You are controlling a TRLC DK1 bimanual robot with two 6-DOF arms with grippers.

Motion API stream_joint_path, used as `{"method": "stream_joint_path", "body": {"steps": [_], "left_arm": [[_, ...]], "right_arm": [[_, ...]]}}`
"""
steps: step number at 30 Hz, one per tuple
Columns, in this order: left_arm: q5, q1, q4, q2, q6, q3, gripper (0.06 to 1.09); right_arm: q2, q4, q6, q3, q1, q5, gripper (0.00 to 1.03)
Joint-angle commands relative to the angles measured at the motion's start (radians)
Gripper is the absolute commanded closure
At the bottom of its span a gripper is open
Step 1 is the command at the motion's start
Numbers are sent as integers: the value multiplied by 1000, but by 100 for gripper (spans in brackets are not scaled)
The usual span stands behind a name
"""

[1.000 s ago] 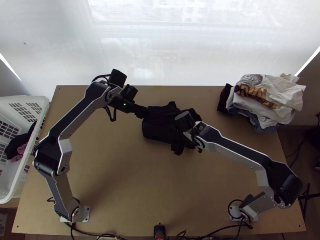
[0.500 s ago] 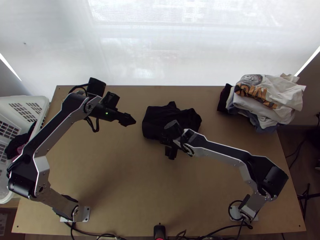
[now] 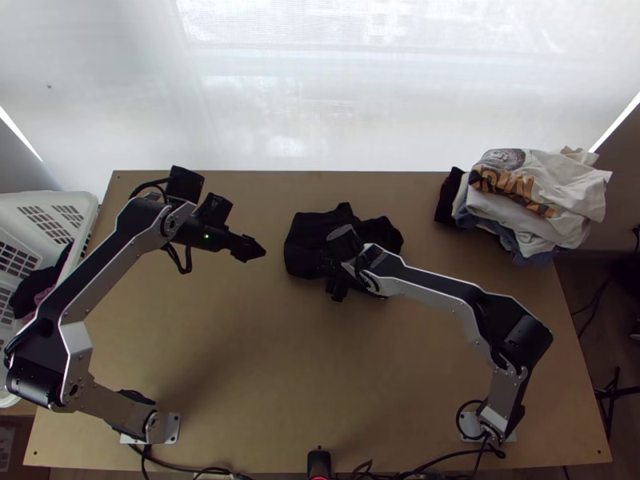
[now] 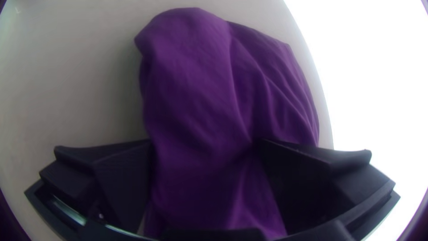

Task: Fold the t-shirt

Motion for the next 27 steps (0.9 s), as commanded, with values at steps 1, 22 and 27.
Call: {"method": "stream_joint_path", "body": {"steps": [1,22,27], "left_arm": [[1,3,2,-9,3,-10,11],[-5,5,-44,-88,-25,9,11],[-9,29,-70,-121,-29,9,11]], "right_arm": [[82,-6,-8,70,-31,11,58],[-185,-150,138,225,-89,9,100],[-260,-175,179,237,-137,9,100]]}}
